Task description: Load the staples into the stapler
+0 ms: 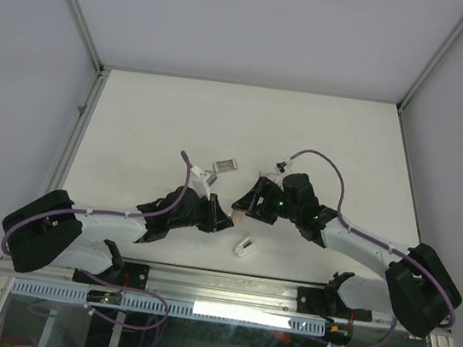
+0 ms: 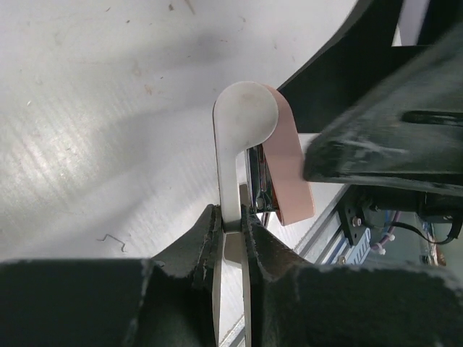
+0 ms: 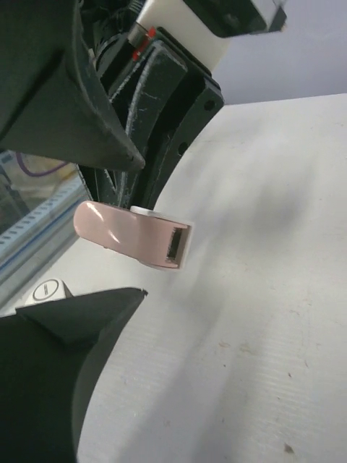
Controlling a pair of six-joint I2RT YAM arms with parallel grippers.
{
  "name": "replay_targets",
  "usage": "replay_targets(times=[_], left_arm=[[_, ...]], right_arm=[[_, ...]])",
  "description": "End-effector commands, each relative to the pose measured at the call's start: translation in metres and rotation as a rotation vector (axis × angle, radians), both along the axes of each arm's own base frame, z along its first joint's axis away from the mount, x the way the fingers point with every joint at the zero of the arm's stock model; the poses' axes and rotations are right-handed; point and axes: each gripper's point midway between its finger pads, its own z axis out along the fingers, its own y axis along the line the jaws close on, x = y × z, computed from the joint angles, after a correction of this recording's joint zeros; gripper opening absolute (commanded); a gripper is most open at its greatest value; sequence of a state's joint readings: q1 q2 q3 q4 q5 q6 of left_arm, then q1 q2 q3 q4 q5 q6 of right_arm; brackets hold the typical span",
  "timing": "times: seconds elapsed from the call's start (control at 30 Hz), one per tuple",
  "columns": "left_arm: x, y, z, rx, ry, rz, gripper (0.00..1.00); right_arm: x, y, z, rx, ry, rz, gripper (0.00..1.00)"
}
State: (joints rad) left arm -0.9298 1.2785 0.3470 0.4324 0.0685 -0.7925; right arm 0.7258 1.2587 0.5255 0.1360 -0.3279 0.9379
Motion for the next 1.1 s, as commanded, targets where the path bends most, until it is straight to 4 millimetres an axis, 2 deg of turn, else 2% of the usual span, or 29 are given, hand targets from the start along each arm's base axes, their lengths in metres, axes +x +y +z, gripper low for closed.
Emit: replay_targets(times=[0.0, 0.17, 0.4, 0.5, 0.67, 0.87, 1.07], left_arm=[[0.001, -0.006, 0.003, -0.022, 0.094, 0.052, 0.00], [-0.006, -0.002, -0.009, -0.004, 0.203, 0.071, 0.00], [-0.012, -0.005, -0.006, -0.033, 0.253, 0.051, 0.00], [-0.013, -0.005, -0.006, -0.037, 0.267, 0.045, 0.00], [-0.014, -0.007, -0.005, -0.044, 0.272, 0.038, 0.00], [-0.014, -0.007, -0.005, -0.044, 0.272, 0.036, 0.00], [-0.013, -0.006, -0.004, -0.047, 0.270, 0.039, 0.00]], right_arm=[[0.021, -0.008, 0.032, -0.058, -0.232, -0.002, 0.73], [0.016, -0.009, 0.037, -0.134, -0.418, 0.153, 0.76], [-0.006, -0.004, 0.022, -0.284, -0.530, 0.248, 0.74], [-0.012, -0.001, 0.015, -0.365, -0.566, 0.259, 0.74], [-0.018, 0.010, 0.015, -0.440, -0.641, 0.261, 0.74], [-0.019, 0.013, 0.000, -0.547, -0.654, 0.258, 0.72], [-0.021, 0.015, -0.006, -0.588, -0.663, 0.250, 0.70]])
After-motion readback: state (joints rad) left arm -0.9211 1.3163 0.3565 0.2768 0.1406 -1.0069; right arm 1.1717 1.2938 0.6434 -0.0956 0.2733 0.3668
